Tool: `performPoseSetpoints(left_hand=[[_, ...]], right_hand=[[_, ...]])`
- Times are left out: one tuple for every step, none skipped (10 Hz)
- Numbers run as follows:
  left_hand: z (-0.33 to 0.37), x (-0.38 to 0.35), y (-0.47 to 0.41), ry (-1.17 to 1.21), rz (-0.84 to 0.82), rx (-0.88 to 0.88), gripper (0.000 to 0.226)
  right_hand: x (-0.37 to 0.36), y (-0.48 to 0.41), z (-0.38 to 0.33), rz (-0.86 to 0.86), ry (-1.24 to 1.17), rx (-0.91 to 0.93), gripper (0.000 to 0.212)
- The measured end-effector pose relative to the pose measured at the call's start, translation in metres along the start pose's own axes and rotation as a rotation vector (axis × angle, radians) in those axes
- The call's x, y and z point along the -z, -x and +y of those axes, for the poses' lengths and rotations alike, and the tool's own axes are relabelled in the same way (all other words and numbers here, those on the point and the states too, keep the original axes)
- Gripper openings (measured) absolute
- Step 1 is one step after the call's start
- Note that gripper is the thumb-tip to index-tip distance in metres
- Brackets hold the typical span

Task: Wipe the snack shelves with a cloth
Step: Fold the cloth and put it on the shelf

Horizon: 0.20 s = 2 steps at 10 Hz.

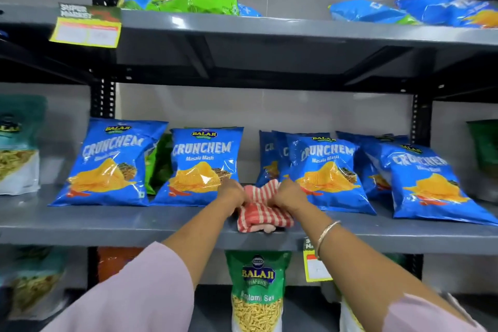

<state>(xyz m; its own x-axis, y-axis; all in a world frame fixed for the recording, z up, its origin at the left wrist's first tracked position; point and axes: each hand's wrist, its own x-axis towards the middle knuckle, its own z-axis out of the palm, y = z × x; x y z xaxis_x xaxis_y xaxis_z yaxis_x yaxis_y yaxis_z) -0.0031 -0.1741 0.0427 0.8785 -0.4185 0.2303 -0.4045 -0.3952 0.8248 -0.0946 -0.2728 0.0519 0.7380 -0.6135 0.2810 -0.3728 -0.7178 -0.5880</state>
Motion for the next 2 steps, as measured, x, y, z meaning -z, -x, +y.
performPoseSetpoints(left_hand=[[-0.0149, -0.0067, -0.0097, -0.24, 0.031, -0.04, 0.02], [-0.015, -0.0093, -0.0081, -0.361, 0.095, -0.101, 0.018]], right_hand=[[-0.0071, -0.0011, 0.0007, -0.024, 0.129, 0.015, 0.03], [-0.0013, 0.0048, -0.0042, 0.051, 0.222, 0.044, 0.032]])
